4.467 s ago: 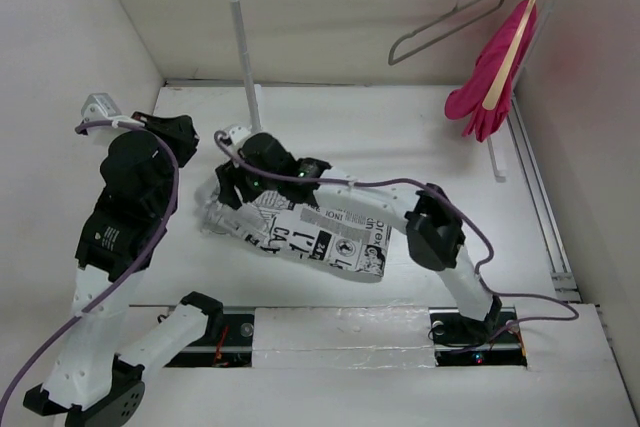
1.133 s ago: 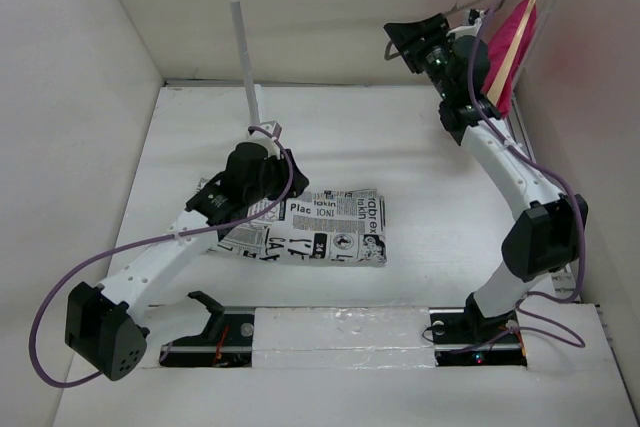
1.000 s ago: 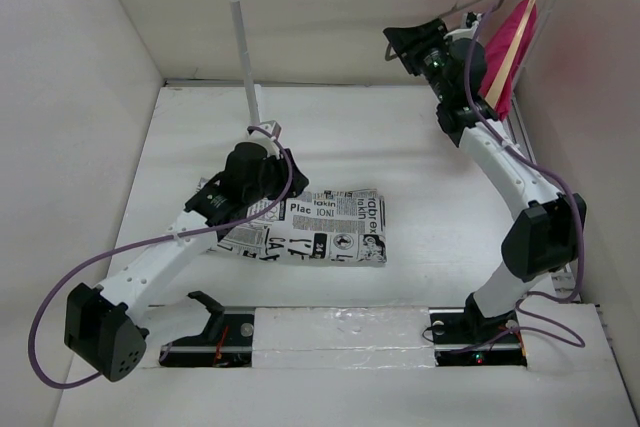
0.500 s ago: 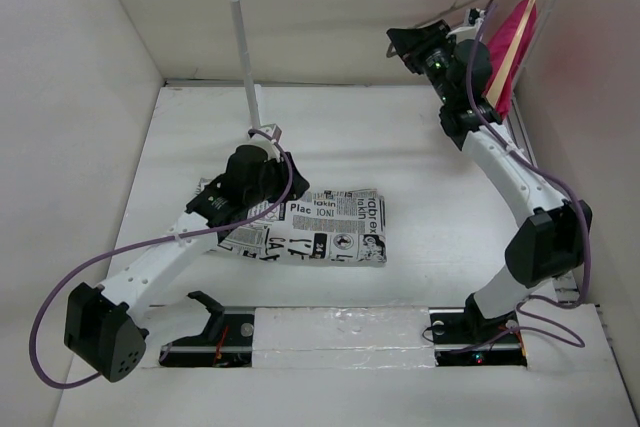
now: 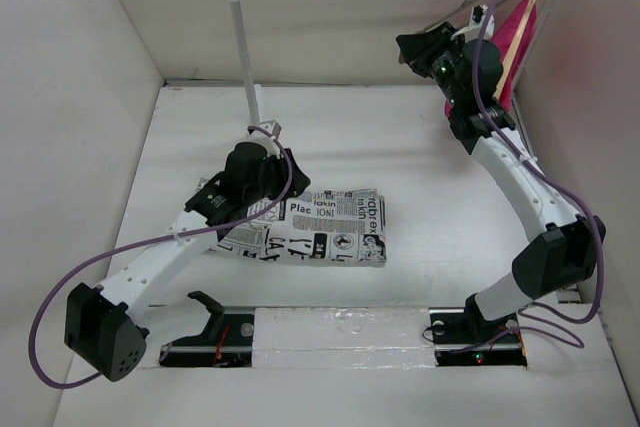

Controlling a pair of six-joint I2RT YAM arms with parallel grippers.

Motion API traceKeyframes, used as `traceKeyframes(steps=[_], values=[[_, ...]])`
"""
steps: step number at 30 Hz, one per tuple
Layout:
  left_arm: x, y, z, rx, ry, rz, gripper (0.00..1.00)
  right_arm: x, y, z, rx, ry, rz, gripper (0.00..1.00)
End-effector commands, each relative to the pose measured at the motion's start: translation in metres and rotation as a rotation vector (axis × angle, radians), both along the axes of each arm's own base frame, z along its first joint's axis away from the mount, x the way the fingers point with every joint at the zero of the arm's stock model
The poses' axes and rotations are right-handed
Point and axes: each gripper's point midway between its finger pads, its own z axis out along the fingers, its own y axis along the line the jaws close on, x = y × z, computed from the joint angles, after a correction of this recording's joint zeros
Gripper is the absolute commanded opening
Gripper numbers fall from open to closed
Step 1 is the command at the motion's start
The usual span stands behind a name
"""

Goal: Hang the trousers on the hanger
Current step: Pick up the hanger from the clothesline.

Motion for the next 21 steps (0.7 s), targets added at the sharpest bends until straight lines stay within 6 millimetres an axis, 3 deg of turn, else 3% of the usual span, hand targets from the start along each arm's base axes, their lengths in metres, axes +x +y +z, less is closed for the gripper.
traceKeyframes(steps=[1, 5, 6, 9, 12, 13, 15, 19, 21], values=[[0.007, -0.006, 0.029, -0.047, -0.060, -0.001, 0.37, -0.024, -0.004, 0.049, -0.080, -0.148, 0.004, 0.00], [0.011, -0.007, 0.044, -0.055, -0.085, 0.001, 0.38, -0.035, -0.001, 0.041, -0.116, -0.155, 0.037, 0.00], [0.012, -0.008, 0.048, -0.060, -0.089, -0.002, 0.38, -0.036, -0.001, 0.029, -0.124, -0.136, 0.043, 0.00], [0.014, -0.012, 0.070, -0.082, -0.118, -0.012, 0.40, -0.046, -0.002, 0.020, -0.148, -0.143, 0.068, 0.00], [0.015, -0.018, 0.097, -0.115, -0.148, -0.034, 0.45, -0.057, -0.002, 0.016, -0.181, -0.143, 0.087, 0.00], [0.014, -0.022, 0.122, -0.148, -0.173, -0.055, 0.48, -0.063, -0.006, 0.011, -0.194, -0.143, 0.106, 0.00], [0.014, -0.024, 0.130, -0.161, -0.183, -0.064, 0.50, -0.065, -0.006, 0.008, -0.206, -0.141, 0.113, 0.00], [0.014, -0.032, 0.176, -0.220, -0.238, -0.096, 0.56, -0.079, -0.001, -0.012, -0.283, -0.112, 0.162, 0.00], [0.014, -0.037, 0.189, -0.242, -0.248, -0.117, 0.56, -0.092, 0.000, -0.024, -0.323, -0.096, 0.187, 0.00]])
